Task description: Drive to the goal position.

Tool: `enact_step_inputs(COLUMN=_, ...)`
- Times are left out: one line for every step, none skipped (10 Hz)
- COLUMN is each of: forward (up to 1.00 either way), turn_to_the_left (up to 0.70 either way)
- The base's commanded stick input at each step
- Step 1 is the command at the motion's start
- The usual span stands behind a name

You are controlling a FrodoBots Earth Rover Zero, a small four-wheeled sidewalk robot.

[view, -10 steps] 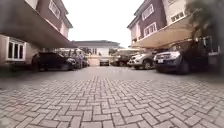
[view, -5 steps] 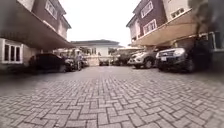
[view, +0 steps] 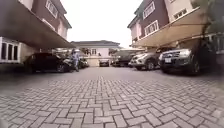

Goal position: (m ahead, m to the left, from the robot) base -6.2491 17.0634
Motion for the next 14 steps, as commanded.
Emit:
enact_step_inputs(forward=0.7, turn_to_the_left=0.0)
enact_step_inputs(forward=0.7, turn_to_the_left=0.0)
enact_step_inputs(forward=0.7, turn_to_the_left=0.0)
enact_step_inputs(forward=0.7, turn_to_the_left=0.0)
enact_step_inputs(forward=0.7, turn_to_the_left=0.0)
enact_step_inputs(forward=0.7, turn_to_the_left=0.0)
enact_step_inputs(forward=0.7, turn_to_the_left=0.0)
enact_step_inputs(forward=0.7, turn_to_the_left=0.0)
enact_step_inputs(forward=0.7, turn_to_the_left=0.0)
enact_step_inputs(forward=0.7, turn_to_the_left=0.0)
enact_step_inputs(forward=0.7, turn_to_the_left=0.0)
enact_step_inputs(forward=0.7, turn_to_the_left=0.0)
enact_step_inputs(forward=0.7, turn_to_the_left=0.0)
enact_step_inputs(forward=0.7, turn_to_the_left=0.0)
